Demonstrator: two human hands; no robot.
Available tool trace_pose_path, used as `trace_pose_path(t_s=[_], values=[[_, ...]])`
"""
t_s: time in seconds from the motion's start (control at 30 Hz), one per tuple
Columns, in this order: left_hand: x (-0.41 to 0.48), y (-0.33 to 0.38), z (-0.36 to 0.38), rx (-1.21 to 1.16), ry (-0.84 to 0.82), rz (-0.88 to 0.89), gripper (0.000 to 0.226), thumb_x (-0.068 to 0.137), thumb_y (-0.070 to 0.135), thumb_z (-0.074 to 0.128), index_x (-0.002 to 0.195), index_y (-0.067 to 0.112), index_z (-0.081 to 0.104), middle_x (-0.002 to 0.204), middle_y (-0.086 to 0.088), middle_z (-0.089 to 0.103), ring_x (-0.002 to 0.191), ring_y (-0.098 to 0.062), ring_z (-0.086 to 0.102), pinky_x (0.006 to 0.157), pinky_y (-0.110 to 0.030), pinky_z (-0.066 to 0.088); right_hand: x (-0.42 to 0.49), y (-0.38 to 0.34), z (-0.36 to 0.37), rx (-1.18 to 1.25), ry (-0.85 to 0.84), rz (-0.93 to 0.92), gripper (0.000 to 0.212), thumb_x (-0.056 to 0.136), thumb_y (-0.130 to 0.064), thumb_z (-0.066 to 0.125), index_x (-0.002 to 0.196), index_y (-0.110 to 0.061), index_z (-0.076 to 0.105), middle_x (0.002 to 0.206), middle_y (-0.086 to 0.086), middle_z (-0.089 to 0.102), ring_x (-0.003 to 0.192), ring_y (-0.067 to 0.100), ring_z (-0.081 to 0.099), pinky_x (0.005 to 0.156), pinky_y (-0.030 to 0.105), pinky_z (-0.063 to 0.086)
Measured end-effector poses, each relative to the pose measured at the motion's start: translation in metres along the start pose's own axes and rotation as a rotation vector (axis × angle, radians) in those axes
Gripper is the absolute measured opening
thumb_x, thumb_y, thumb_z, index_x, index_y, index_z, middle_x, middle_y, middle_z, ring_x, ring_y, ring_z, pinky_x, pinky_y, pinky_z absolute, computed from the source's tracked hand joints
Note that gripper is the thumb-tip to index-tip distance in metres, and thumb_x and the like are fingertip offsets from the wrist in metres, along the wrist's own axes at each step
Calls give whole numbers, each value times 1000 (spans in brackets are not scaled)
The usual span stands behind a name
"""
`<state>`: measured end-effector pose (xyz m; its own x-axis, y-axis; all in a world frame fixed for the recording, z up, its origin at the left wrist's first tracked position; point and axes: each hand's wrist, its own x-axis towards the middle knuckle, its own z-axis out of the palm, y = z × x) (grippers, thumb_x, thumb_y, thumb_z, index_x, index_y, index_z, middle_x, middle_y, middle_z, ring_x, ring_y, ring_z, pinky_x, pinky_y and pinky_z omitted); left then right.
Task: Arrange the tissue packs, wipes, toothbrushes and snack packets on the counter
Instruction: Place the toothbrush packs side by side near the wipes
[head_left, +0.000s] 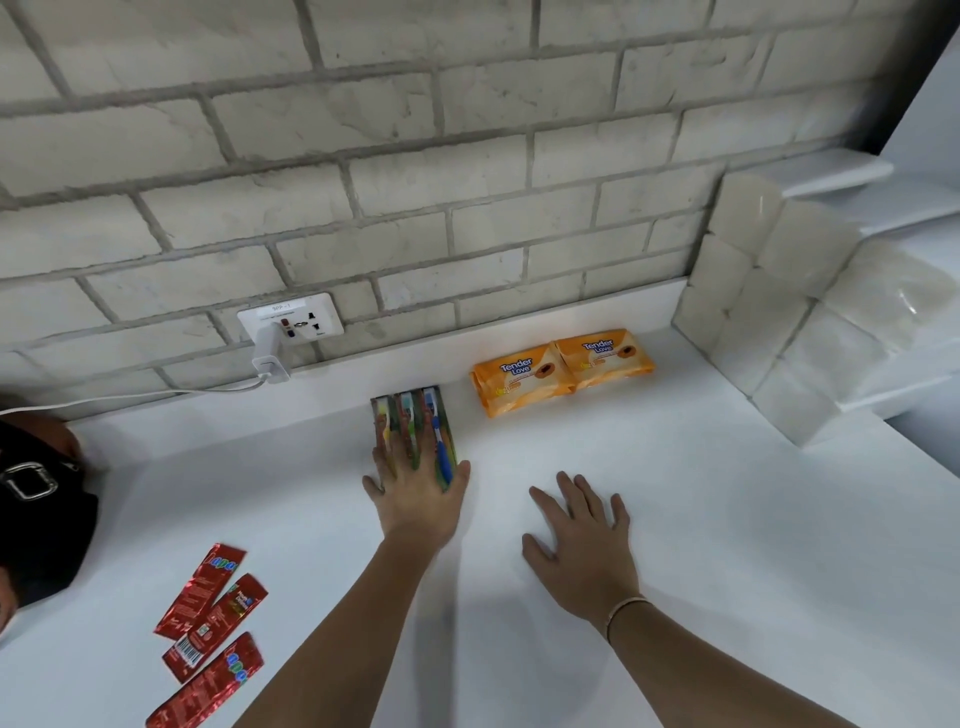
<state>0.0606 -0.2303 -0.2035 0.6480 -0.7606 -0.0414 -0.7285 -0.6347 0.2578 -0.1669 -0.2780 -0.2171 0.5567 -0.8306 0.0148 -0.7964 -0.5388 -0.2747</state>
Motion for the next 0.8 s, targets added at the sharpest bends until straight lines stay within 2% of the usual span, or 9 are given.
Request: trace_pose_path(t_s=[0.07, 0.3, 0.43, 0.53, 0.7, 0.8], values=[[-1, 1, 6, 40, -3, 7, 78, 98, 72, 21, 163, 36, -2, 173, -9, -3, 157, -40, -3, 122, -66, 12, 1, 0, -1, -3, -5, -1, 67, 92, -64, 29, 156, -43, 30, 170, -2, 17, 158, 18, 6, 124, 58, 2], [2, 4, 11, 41, 12, -28, 74, 102, 63, 20, 164, 31, -5, 173, -8, 0, 157, -39, 1, 122, -65, 12, 0, 0, 1, 10, 6, -2, 66, 91, -62, 32, 154, -43, 34, 169, -1, 21, 158, 19, 10, 124, 58, 4], [3, 3, 12, 33, -5, -32, 74, 102, 63, 19, 164, 32, -7, 173, -7, -6, 158, -39, -4, 123, -66, 8, 1, 0, 4, 29, 38, -2, 65, 91, -62, 36, 152, -42, 40, 168, 0, 27, 157, 20, 15, 123, 59, 8], [5, 5, 10, 21, -25, -41, 74, 101, 65, 17, 164, 33, -7, 173, -6, -8, 158, -37, -7, 124, -65, 5, 1, 2, 4, 13, 23, -8, 65, 91, -62, 33, 153, -43, 36, 169, -1, 23, 157, 19, 12, 123, 59, 7], [-3, 2, 2, -80, 7, -3, 78, 101, 69, 18, 164, 32, -9, 173, 1, -13, 159, -29, -13, 124, -62, -3, 1, 2, 3, 15, 23, -3, 65, 91, -63, 34, 153, -43, 36, 169, -1, 24, 157, 19, 12, 123, 60, 7], [-18, -7, -3, -95, 76, 68, 73, 103, 63, 24, 165, 31, 1, 174, 3, -6, 159, -26, -11, 126, -56, -5, 1, 2, 2, 15, 21, -2, 65, 91, -63, 34, 153, -43, 37, 168, -1, 24, 157, 20, 13, 123, 60, 8]])
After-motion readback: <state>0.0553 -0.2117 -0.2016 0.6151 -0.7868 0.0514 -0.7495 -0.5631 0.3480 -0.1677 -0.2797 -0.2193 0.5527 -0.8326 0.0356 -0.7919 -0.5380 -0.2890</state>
